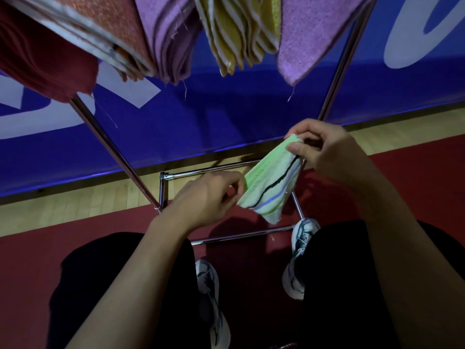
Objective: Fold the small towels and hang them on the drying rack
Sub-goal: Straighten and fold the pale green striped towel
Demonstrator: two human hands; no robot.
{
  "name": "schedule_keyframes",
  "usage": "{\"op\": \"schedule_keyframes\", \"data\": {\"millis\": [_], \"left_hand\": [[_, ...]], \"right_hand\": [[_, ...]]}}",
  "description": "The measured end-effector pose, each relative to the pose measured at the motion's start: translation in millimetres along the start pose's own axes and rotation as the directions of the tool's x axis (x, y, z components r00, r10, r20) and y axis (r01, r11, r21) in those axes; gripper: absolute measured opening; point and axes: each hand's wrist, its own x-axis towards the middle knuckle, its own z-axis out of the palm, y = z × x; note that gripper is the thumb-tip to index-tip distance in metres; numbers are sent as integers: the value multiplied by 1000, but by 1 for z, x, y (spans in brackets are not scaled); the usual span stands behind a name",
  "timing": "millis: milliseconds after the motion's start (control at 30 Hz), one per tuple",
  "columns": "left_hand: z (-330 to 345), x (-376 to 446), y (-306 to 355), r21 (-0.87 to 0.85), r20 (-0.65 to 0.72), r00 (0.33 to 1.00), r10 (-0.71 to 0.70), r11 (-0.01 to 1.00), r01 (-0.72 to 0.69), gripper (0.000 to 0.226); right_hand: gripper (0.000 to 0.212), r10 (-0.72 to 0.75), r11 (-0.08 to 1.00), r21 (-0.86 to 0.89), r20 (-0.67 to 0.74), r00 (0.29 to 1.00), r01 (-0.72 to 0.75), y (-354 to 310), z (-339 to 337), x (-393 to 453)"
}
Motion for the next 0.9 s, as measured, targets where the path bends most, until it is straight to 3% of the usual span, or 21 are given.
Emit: {"op": "schedule_keyframes", "data": {"millis": [133, 233, 433, 567, 667, 733, 900], "left_hand": [[7, -2, 11, 74, 45, 999, 12, 997, -16, 38], [9, 2, 19, 39, -72, 995, 69, 997, -67, 33], [9, 8, 9, -149, -209, 978, 5, 988, -37, 26], [9, 15, 5, -123, -117, 993, -14, 992, -1, 30], [8, 20, 3, -130, -102, 991, 85, 987, -98, 20], [11, 21, 4, -148, -18, 994, 108, 983, -110, 23], [20, 17, 4, 54, 272, 960, -64, 997, 51, 9]], "right_hand": [[19, -1, 999, 33, 11, 1000, 1, -4, -1, -1], [14, -11, 999, 35, 36, 999, 10, -7, 2, -3], [14, -37, 999, 11, 60, 998, 36, -8, 3, -6], [11, -49, 999, 5, 88, 995, 49, -10, 7, -8], [10, -64, 998, 4, 115, 991, 64, -11, 10, -8], [11, -65, 998, -8, 132, 989, 67, -10, 11, -8], [11, -68, 997, -17, 170, 983, 72, -6, 13, -7]]}}
